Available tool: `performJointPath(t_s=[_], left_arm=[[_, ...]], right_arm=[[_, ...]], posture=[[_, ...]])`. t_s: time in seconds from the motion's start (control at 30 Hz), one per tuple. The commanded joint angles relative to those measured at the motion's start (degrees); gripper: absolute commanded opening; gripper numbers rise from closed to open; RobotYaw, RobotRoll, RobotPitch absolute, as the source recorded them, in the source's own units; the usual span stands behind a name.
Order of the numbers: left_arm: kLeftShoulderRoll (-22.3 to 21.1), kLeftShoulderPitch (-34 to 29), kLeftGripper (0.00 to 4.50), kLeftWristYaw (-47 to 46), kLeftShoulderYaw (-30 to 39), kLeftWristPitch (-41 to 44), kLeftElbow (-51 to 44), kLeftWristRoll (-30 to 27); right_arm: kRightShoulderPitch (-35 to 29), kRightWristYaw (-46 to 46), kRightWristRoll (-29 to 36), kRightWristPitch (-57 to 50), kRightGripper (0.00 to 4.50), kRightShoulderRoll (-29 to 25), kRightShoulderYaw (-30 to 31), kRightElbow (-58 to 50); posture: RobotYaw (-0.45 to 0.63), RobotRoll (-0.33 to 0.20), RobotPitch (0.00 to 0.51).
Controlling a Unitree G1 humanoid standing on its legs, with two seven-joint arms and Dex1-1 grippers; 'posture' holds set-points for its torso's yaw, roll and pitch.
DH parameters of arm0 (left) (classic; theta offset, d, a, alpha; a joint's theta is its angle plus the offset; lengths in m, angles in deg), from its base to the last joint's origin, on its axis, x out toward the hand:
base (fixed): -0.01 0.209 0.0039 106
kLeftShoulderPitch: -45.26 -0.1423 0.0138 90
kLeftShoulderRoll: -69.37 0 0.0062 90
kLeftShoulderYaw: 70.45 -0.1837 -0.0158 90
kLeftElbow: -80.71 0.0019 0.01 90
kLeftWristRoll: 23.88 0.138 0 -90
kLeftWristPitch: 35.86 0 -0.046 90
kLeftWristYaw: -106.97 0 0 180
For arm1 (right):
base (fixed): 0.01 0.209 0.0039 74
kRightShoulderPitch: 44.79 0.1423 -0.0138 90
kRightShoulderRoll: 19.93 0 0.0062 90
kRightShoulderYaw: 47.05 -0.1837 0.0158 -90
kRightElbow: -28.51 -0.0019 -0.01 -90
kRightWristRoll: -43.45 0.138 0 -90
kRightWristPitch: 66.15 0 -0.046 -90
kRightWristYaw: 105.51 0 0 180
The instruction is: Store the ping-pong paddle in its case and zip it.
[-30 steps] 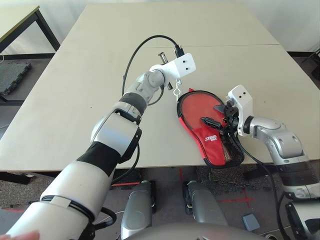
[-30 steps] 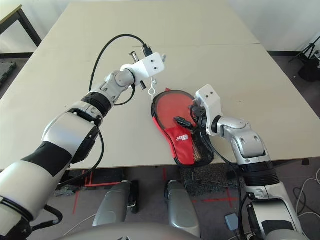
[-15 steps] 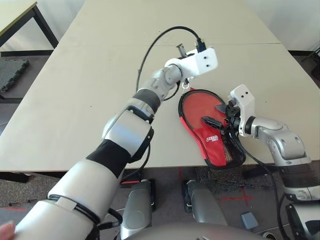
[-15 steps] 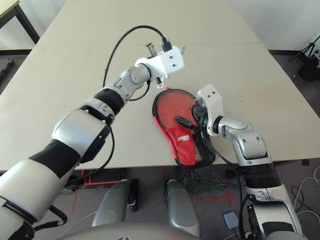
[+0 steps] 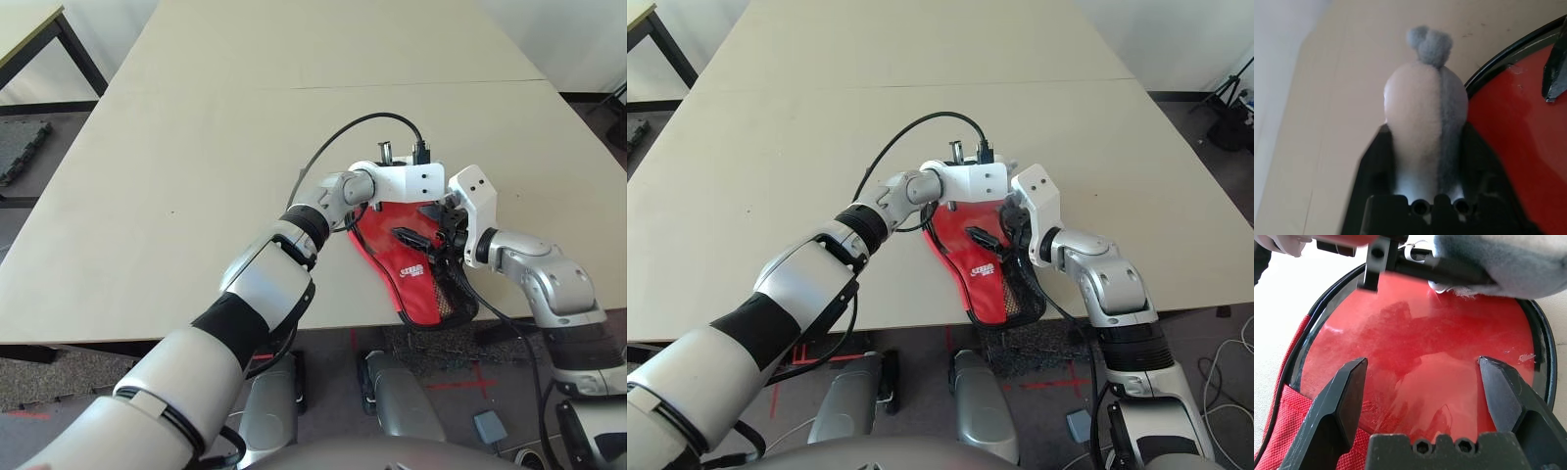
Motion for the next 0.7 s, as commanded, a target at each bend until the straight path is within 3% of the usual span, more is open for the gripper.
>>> performJointPath(t_s=[0.03, 0.1, 0.13, 0.43, 0.7], left_arm=[[-0.89, 0.37, 3.59, 2.44, 2.05, 0.75, 0.34, -1.87], [-1.68, 0.94, 4.35, 4.09, 3.74, 0.74, 0.14, -3.36], [-2.19, 1.29, 4.47, 5.07, 4.74, 0.77, 0.00, -4.23], [-6.62, 2.66, 4.47, 18.94, 15.27, 3.02, -1.84, -14.94], [-11.80, 1.16, 4.47, 32.40, 17.36, 6.74, -5.17, -18.96]], right_arm=[[-2.64, -0.14, -0.23, -3.72, 4.50, 0.50, 2.82, 4.29], [-2.34, -0.30, -0.32, -3.49, 4.50, 0.49, 2.93, 4.72], [-2.14, -0.44, -0.39, -3.34, 4.50, 0.47, 3.05, 4.98], [0.19, -2.26, -1.29, -1.70, 4.50, 0.48, 4.12, 8.18], [2.12, -3.52, -2.09, -0.26, 4.50, 0.57, 4.68, 10.80]], posture=[[-0.09, 0.000, 0.180], [-0.07, 0.000, 0.178], [-0.06, 0.000, 0.177], [-0.01, 0.000, 0.165], [0.01, 0.000, 0.150]])
